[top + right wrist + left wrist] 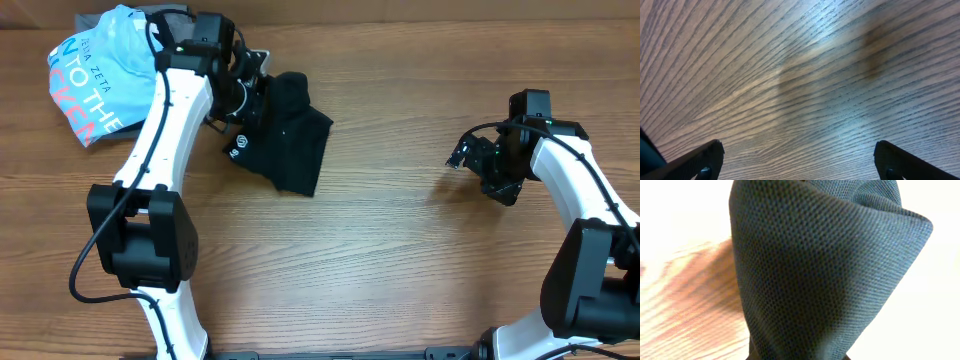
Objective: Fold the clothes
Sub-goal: 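Carry the black bundle with the left gripper onto the shirt stack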
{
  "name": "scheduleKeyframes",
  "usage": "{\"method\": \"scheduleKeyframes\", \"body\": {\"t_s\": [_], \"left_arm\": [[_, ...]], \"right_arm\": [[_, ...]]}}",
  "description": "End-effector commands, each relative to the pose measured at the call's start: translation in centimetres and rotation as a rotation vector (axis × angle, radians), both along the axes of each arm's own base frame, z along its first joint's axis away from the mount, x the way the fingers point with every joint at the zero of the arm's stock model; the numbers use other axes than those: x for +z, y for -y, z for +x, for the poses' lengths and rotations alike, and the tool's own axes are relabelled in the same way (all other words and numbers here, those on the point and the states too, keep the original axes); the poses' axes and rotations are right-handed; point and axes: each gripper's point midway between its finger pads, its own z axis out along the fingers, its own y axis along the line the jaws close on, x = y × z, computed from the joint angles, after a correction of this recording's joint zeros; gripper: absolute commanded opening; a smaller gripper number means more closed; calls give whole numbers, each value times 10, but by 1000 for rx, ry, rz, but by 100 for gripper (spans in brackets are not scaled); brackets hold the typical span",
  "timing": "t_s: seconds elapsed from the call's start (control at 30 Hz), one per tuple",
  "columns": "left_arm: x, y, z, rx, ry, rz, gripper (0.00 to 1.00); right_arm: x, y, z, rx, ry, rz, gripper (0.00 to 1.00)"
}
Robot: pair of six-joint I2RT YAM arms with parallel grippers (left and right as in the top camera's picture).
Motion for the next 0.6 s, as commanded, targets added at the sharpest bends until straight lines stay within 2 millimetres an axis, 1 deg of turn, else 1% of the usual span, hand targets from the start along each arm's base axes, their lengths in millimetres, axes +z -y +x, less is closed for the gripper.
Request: {"method": "scheduleKeyframes", "body": {"t_s": [0.0, 0.27, 0.4, 0.57], "left_arm": [[21, -14, 18, 29, 79, 13, 4], [46, -45, 49, 100, 208, 81, 5], [60, -59, 60, 135, 264, 108, 4], [83, -76, 73, 189, 327, 103, 4]], "right_arm": [[7, 2, 6, -6, 27, -10, 100], [7, 2, 6, -6, 27, -10, 100], [7, 2, 6, -6, 27, -10, 100], [7, 2, 6, -6, 27, -10, 100]]}}
